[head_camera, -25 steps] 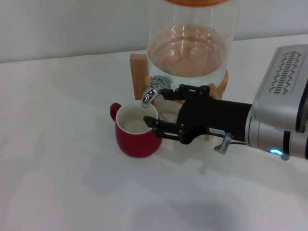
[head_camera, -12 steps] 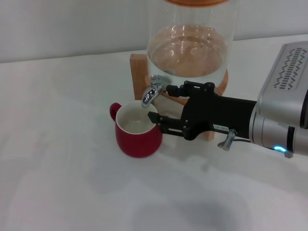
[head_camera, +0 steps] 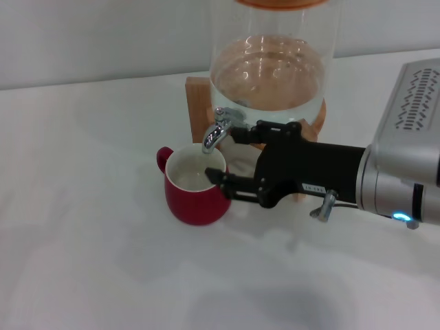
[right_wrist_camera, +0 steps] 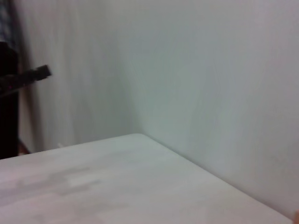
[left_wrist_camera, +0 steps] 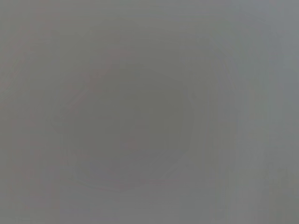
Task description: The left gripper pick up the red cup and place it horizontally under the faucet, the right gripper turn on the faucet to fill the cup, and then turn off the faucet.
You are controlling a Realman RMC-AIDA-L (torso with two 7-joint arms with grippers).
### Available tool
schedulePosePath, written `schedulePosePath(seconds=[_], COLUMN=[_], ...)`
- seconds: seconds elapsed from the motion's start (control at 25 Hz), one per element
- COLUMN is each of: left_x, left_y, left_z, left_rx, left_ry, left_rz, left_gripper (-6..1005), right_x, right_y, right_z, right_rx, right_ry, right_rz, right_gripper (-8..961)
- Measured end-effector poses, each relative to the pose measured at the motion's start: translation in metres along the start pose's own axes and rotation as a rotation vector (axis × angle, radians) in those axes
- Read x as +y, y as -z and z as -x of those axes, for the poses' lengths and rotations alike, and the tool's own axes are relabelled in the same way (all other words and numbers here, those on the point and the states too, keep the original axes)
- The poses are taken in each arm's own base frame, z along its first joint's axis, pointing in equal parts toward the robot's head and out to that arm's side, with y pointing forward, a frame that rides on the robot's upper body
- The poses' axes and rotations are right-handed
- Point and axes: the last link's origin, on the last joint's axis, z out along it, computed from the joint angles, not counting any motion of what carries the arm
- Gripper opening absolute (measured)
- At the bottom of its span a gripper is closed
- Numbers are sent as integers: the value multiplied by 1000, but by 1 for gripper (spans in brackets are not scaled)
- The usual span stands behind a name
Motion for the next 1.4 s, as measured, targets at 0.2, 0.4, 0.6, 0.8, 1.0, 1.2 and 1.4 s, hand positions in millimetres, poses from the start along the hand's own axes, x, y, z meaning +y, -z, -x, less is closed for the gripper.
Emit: schedulePosePath(seconds=[0.2, 0.4, 0.6, 0.8, 1.0, 1.2, 1.4], left_x=[0, 0, 1, -1, -3, -6, -9], left_y=[-1, -5, -10, -13, -18, -18, -9], left_z=[0, 0, -1, -3, -2, -1, 2], left_rx=[-2, 4, 13, 15, 4, -18, -50], left_ry=[-2, -2, -2, -7, 20, 72, 144], left_rz=[-3, 0, 7, 6, -6, -15, -32], left_gripper=[781, 780, 780, 780, 780, 780, 779], right_x=[7, 3, -10, -35, -63, -95, -128], right_y=[2, 8, 28, 65, 105, 137, 160], right_z=[7, 9, 11, 8, 2, -6, -17], right_rx=[-7, -11, -19, -19, -25, -36, -86], right_ry=[23, 27, 21, -9, -65, -116, -181], right_rz=[45, 32, -51, -198, -316, -439, -514], right_gripper=[721, 721, 721, 720, 720, 721, 721])
